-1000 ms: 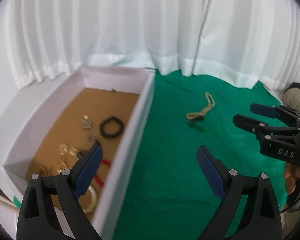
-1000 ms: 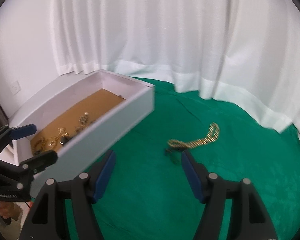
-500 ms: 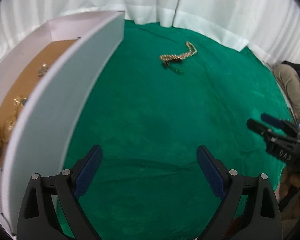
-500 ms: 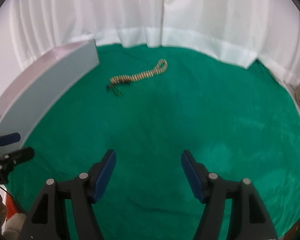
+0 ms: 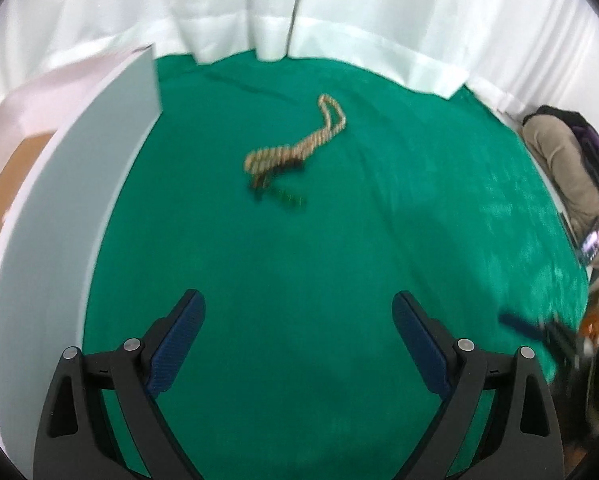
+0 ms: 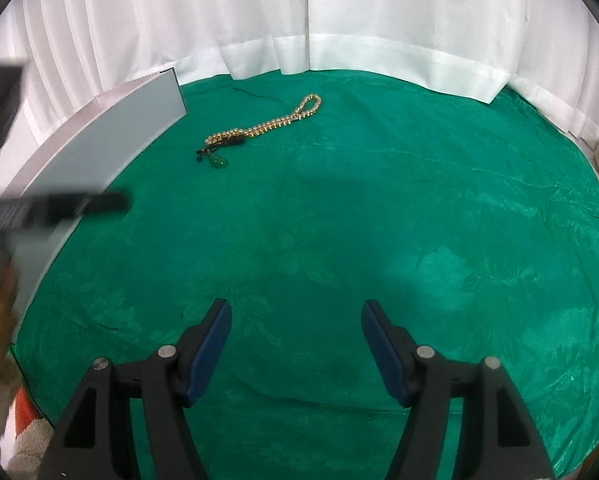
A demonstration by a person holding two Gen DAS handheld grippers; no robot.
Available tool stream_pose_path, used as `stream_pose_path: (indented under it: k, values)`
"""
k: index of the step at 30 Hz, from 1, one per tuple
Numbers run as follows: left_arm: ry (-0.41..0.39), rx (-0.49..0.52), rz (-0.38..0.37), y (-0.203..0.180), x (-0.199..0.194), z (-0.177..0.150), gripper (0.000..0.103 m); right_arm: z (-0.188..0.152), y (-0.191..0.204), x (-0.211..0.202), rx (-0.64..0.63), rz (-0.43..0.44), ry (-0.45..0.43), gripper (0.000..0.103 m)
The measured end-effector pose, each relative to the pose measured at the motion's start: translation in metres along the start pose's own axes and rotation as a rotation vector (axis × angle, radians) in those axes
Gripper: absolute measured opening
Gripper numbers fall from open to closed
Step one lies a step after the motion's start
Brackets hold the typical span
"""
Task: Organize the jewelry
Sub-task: 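Grasp the green jade pendant on black cord with the left tool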
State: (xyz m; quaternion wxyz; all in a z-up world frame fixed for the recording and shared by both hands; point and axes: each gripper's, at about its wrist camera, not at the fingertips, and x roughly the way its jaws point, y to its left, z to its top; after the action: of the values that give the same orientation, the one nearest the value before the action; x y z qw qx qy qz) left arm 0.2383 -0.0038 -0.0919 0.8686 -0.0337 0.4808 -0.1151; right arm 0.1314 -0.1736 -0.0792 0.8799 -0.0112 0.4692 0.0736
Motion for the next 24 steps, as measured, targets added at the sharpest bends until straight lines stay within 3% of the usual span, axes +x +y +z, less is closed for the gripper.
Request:
stream_pose_path:
  k: [8,11,12,14,16,18,24]
  values:
    - [-0.018,-0.025,0.017,0.007,0.089,0.063,0.093,-0.001,-0.008,0.003,0.017,0.037,0.016,0.069]
    - [-0.004,-0.021,0.05,0.008,0.106,0.065,0.084,0.0,-0.012,0.002,0.022,0.048,0.01,0.069]
    - [-0.038,-0.003,0.074,0.005,0.104,0.064,0.08,0.0,-0.013,0.001,0.023,0.049,0.008,0.069]
    - [-0.048,0.013,0.075,0.004,0.105,0.06,0.062,0.0,-0.015,0.001,0.026,0.047,0.003,0.069]
    - [-0.059,0.034,0.098,0.002,0.101,0.055,0.023,-0.001,-0.016,0.004,0.031,0.045,0.003,0.069]
    - [-0.052,0.026,0.067,0.003,0.096,0.048,0.007,-0.002,-0.018,0.008,0.041,0.049,0.01,0.069]
    - [-0.058,-0.018,0.003,0.011,0.062,0.021,0.006,-0.008,-0.019,0.008,0.061,0.053,0.011,0.069]
